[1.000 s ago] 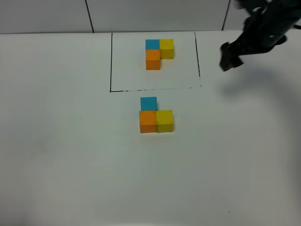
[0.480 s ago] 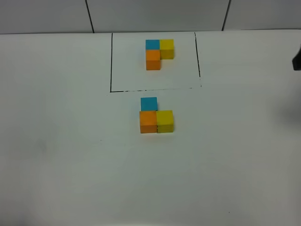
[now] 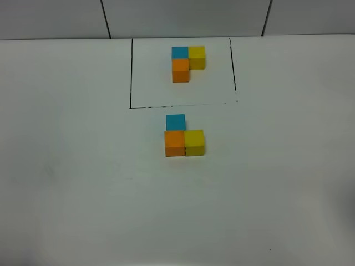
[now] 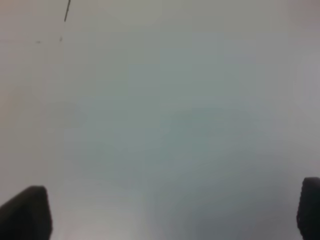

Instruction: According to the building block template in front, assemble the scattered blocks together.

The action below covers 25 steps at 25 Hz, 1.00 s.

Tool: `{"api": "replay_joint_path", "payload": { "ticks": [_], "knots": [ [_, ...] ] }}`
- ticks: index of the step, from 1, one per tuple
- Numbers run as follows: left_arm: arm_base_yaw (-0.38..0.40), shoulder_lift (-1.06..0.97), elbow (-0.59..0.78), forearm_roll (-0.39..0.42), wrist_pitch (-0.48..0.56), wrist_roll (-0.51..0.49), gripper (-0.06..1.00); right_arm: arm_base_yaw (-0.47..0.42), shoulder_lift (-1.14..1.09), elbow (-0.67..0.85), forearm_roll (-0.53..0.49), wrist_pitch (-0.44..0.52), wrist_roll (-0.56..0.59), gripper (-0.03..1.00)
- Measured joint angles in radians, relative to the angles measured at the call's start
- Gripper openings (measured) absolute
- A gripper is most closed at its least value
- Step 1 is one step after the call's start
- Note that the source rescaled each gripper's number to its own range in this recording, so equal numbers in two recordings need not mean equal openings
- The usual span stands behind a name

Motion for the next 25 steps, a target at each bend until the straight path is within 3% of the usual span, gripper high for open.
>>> {"api": "replay_joint_path", "payload": {
  "ticks": [16,25],
  "knots": [
    [0.0,0.0,0.0,0.0,0.0,0.0,0.67,0.005,-0.311,0.073,0.016,0.157,0.098,1.0],
    [0.0,0.0,0.0,0.0,0.0,-0.002,0.67,0.028,-0.539,0.196,-0.001,0.208,0.124,1.0]
  ]
}}
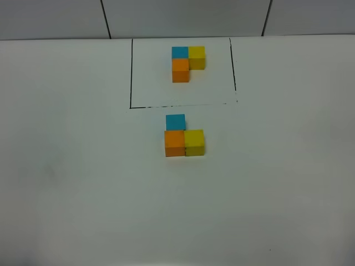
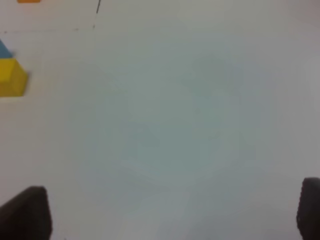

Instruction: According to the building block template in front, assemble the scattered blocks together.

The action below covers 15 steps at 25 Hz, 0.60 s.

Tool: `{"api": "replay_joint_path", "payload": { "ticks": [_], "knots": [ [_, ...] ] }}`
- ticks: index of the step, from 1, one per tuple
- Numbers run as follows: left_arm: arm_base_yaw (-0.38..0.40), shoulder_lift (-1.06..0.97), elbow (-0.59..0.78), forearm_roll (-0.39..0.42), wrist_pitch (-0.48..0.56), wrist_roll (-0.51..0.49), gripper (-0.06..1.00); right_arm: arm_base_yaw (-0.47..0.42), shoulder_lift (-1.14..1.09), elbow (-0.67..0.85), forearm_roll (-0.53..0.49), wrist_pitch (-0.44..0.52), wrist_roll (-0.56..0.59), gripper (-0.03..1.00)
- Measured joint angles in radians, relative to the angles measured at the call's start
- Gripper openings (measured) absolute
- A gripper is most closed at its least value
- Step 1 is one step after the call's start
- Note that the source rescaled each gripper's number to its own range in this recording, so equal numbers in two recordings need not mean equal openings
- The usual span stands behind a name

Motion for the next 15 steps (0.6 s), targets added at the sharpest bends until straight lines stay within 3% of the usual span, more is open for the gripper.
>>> {"api": "replay_joint_path", "payload": {
  "ticks": [7,15],
  "knots": [
    [0.0,0.0,0.0,0.0,0.0,0.0,0.67,0.001,-0.138,0.025,-0.002,0.024,0.004,0.96],
    [0.0,0.0,0.0,0.0,0.0,0.0,0.67,0.016,-0.159,0.026,-0.002,0.024,0.007,0.81]
  ]
}}
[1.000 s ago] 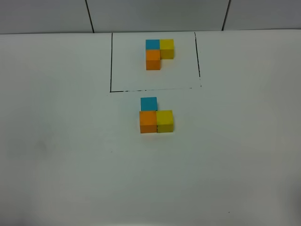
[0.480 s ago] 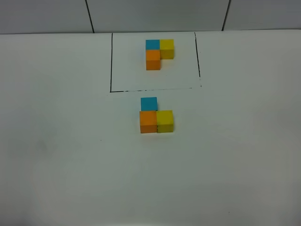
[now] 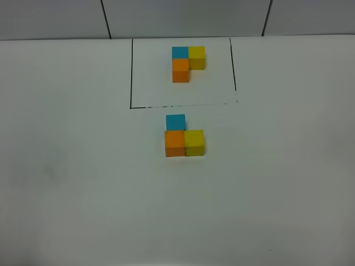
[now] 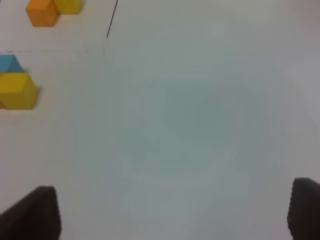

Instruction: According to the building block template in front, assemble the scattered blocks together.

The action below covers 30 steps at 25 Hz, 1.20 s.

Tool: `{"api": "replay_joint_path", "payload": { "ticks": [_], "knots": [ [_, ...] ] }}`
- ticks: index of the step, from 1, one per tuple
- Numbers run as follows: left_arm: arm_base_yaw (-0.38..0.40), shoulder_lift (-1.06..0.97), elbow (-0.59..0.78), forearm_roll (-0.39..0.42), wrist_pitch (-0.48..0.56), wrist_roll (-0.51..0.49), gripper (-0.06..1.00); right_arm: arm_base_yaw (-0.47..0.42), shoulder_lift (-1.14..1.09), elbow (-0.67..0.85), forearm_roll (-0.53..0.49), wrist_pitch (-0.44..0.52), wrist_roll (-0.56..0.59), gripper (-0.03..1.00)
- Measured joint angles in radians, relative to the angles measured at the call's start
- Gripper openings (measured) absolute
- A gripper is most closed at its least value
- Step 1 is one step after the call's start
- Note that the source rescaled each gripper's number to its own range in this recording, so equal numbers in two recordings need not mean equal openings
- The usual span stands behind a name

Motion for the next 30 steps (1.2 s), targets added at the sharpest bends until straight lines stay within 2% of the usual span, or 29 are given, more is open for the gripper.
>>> {"api": "replay_joint_path", "payload": {
  "ticks": [30],
  "knots": [
    [0.0,0.0,0.0,0.0,0.0,0.001,0.67,0.08,0.0,0.0,-0.023,-0.001,0.071,0.75]
  ]
}}
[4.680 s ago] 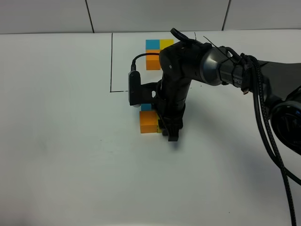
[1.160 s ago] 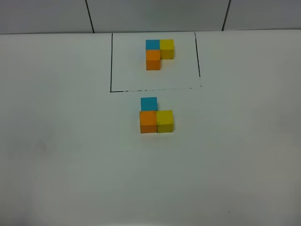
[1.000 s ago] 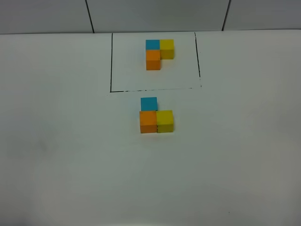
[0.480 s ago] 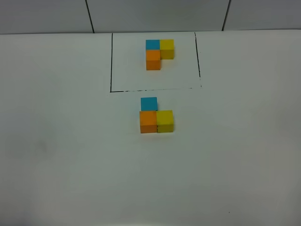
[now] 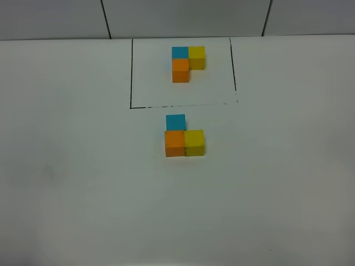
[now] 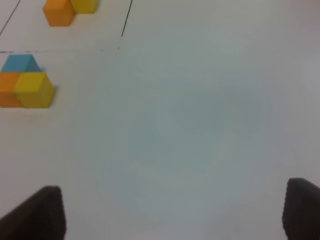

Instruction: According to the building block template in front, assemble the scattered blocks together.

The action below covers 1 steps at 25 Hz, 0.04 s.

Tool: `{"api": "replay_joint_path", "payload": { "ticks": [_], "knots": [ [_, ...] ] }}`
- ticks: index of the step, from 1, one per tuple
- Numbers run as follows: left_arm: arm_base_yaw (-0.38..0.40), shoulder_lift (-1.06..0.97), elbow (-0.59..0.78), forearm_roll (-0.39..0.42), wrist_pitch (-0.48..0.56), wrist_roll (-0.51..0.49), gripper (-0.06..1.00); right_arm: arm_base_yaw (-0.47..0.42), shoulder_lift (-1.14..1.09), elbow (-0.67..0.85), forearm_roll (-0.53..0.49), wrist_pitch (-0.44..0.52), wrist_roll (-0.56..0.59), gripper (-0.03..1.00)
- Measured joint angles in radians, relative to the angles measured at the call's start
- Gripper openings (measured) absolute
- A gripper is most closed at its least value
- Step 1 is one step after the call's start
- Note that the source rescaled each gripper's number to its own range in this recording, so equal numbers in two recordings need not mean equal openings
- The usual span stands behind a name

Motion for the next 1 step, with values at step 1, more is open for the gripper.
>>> {"api": "replay_joint_path", "payload": {
  "ticks": [1],
  "knots": [
    [0.0,0.0,0.0,0.0,0.0,0.0,0.67,0.0,0.0,0.0,0.0,0.0,0.0,0.75]
  ]
}}
